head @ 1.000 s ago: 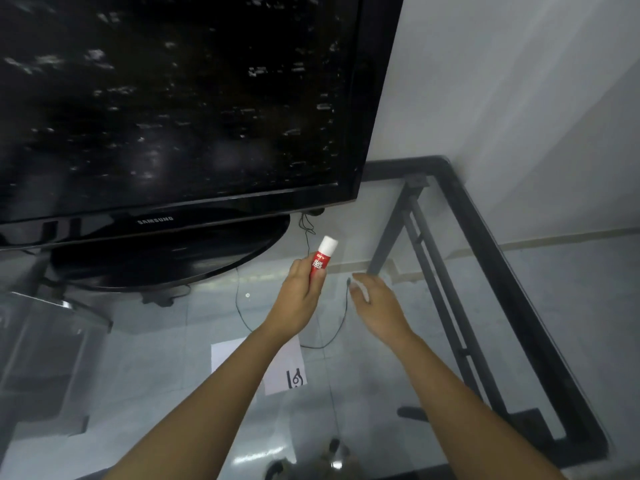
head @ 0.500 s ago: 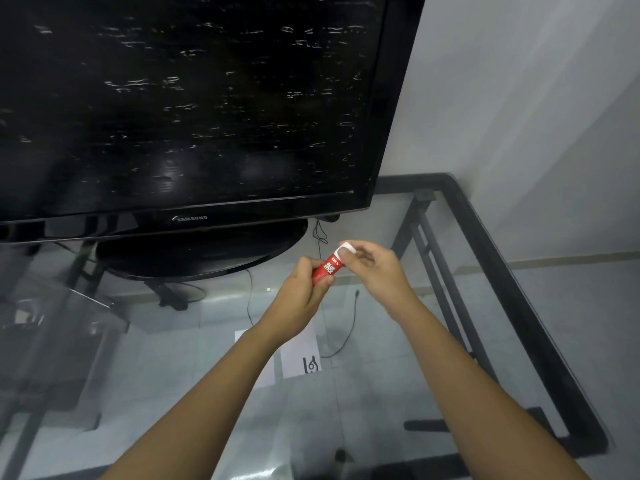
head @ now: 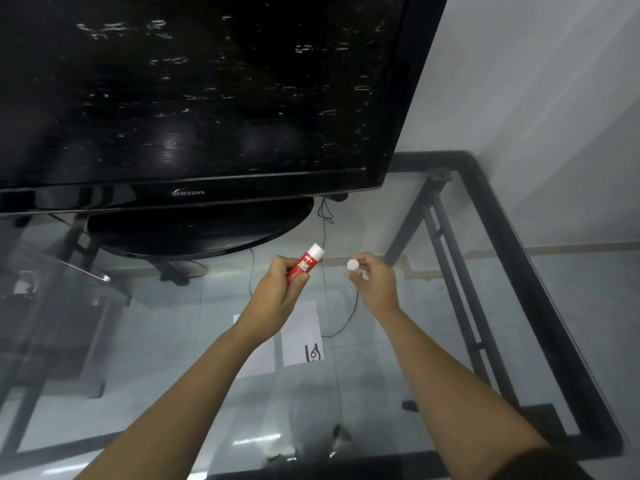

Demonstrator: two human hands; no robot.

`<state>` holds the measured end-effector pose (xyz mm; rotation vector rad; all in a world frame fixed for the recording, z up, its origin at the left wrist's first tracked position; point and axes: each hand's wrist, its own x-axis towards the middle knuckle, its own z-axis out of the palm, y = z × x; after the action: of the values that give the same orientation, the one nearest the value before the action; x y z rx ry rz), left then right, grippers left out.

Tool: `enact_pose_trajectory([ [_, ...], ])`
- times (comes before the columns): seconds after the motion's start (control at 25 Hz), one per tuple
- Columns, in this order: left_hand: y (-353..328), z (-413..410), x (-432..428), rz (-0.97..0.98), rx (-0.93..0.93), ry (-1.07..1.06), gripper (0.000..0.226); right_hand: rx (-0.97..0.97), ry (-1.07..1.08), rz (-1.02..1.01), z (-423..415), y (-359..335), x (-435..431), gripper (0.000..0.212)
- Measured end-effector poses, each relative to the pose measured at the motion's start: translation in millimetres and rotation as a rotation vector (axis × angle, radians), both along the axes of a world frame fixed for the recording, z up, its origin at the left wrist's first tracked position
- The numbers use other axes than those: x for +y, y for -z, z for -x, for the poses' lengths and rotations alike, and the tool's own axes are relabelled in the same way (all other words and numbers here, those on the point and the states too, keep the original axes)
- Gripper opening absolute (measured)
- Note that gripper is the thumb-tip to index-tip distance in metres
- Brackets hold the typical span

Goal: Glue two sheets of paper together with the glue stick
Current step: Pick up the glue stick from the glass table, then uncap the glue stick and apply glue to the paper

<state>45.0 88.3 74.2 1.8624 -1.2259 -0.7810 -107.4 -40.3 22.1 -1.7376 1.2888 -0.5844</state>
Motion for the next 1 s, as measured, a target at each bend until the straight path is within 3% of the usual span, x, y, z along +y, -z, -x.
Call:
enact_pose_trajectory([
  [0.2, 9, 2, 3, -0.002, 0.025, -0.004, 0.018, 0.107, -0.011, 0.079, -1, 31, -5, 0.019],
  [0.48, 4, -2, -1, 0.025, 0.029, -0.034, 0.018, 0.16, -0.027, -0.03, 5, 23, -4, 0.063],
  [0.68, -31, -12, -3, 0.177, 0.296, -0.125, 0.019, -0.161, 0.003, 0.039, -6, -53, 10, 0.024],
  [0.84, -52, -8, -7, 0.259, 0.344, -0.115, 0.031, -0.285, -0.131, -0.137, -20, -107, 26, 0.029],
  [1.0, -58, -4, -8, 0.287, 0.359, -0.085, 0.033, -0.431, -0.147, -0.216, -26, -124, 30, 0.02],
])
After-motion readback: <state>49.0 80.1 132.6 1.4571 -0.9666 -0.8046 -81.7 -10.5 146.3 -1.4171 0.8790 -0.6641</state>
